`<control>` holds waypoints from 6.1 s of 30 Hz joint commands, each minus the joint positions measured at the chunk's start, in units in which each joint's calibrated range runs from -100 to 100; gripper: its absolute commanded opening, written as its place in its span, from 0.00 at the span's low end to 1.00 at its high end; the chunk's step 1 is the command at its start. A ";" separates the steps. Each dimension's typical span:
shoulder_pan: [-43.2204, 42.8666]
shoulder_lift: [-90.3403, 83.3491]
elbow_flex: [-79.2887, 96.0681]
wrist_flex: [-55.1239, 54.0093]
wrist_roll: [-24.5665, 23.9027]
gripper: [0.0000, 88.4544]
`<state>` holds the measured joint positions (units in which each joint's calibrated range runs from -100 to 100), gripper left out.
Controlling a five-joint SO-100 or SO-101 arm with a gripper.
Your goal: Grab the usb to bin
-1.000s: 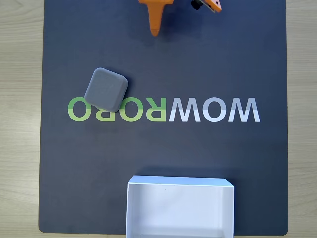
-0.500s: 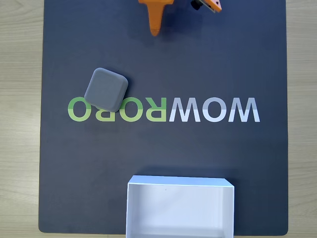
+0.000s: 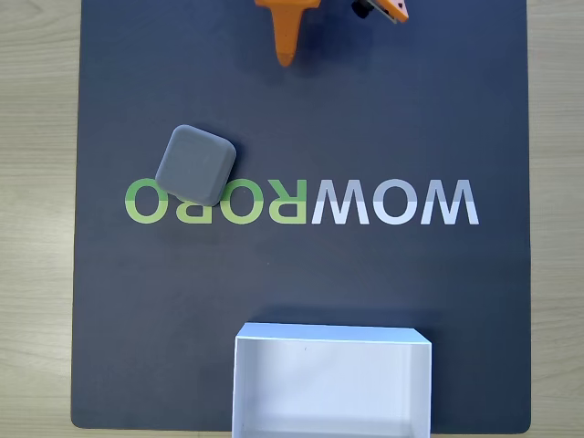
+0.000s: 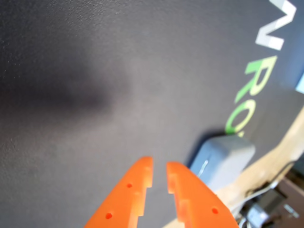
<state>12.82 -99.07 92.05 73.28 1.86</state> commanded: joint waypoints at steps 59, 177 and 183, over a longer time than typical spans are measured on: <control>16.39 101.07 -99.00 12.67 -3.86 0.22; -5.33 157.87 -155.46 -15.70 -2.54 0.17; -5.67 158.21 -155.73 -15.79 -2.54 0.21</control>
<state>7.43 60.68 -59.78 58.62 -0.87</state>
